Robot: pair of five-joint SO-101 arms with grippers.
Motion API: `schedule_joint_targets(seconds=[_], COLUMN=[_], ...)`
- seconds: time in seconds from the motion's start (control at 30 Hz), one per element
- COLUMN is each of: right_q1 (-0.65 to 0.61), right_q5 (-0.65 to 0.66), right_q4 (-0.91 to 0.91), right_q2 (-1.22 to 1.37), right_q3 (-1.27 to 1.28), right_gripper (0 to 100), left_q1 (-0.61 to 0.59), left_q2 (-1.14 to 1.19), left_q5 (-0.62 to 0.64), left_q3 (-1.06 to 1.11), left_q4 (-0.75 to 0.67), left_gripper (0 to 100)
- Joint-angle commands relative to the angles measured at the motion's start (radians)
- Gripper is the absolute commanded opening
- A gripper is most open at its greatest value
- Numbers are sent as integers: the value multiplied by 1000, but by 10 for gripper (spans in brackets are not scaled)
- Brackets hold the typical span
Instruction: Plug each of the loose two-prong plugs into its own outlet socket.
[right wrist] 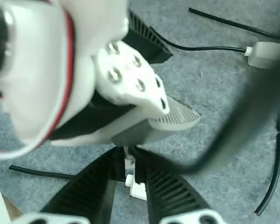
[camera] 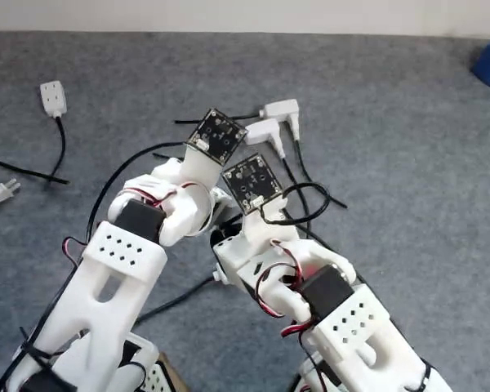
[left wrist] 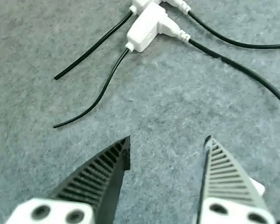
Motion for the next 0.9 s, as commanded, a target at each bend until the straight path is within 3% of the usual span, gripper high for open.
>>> schedule_joint_targets(seconds=[0.0, 0.17, 0.43, 0.67, 0.87], right_q1=[45, 117, 226, 240, 173], right_q5=[11, 11, -37, -66, -66], right_q4=[-38, -33, 70, 148, 136], right_q2=[1, -5, -2, 2, 5], right_q3=[21, 27, -7, -45, -33], right_gripper=[6, 6, 6, 6, 6], left_q1=[33, -77, -478, -524, -541], left_q2=[-8, -1, -1, -1, -1], left_q5=[11, 6, 6, 9, 9], left_q3=[-84, -68, 64, 283, 289], left_q4=[66, 63, -101, -307, -334], left_gripper=[264, 261, 260, 260, 260])
